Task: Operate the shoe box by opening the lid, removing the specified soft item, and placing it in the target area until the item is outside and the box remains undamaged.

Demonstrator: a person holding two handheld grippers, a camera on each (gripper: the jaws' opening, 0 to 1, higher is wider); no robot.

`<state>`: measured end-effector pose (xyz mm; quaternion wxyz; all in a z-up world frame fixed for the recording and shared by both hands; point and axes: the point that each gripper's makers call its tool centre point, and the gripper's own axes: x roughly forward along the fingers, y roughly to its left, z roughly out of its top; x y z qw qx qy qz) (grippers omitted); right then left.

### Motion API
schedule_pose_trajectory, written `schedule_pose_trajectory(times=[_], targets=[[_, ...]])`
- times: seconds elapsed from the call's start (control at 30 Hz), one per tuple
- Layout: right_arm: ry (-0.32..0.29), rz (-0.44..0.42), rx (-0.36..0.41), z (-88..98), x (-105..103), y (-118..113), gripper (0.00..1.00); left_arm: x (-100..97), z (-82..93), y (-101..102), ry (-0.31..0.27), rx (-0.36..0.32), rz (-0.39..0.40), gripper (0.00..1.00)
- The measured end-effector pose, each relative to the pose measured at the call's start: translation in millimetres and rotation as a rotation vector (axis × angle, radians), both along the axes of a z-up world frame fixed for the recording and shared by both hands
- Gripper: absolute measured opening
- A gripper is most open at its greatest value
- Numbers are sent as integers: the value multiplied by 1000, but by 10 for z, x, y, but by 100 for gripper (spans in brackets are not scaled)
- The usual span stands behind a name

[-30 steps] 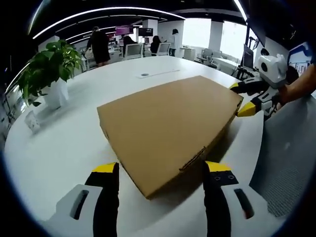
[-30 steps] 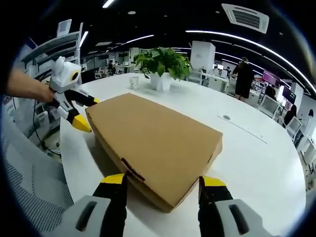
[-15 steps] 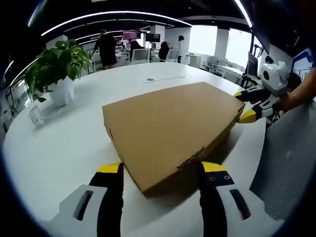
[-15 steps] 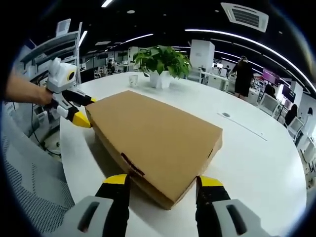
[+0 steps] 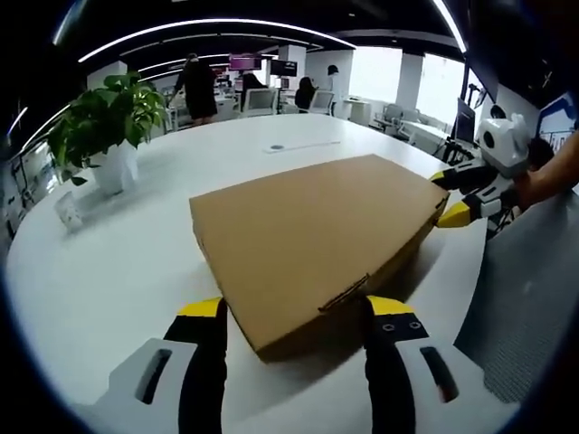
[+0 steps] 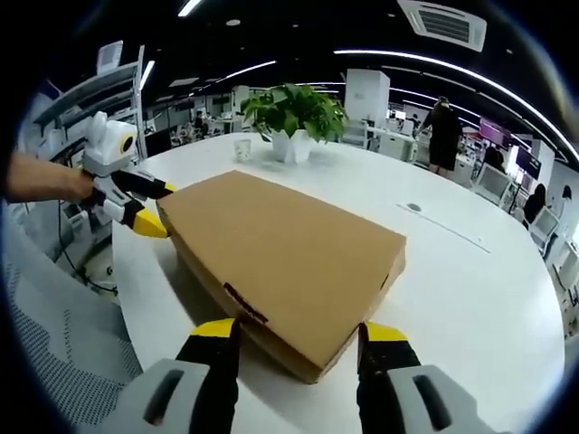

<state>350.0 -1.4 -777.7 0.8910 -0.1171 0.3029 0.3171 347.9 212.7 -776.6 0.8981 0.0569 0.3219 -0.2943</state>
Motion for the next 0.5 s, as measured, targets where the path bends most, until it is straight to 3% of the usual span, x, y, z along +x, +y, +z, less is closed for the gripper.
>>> schedule_pose_trajectory(times=[0.5], targets=[[9, -16, 40, 197, -5, 25, 52, -20, 180, -9, -6, 5, -8, 64]])
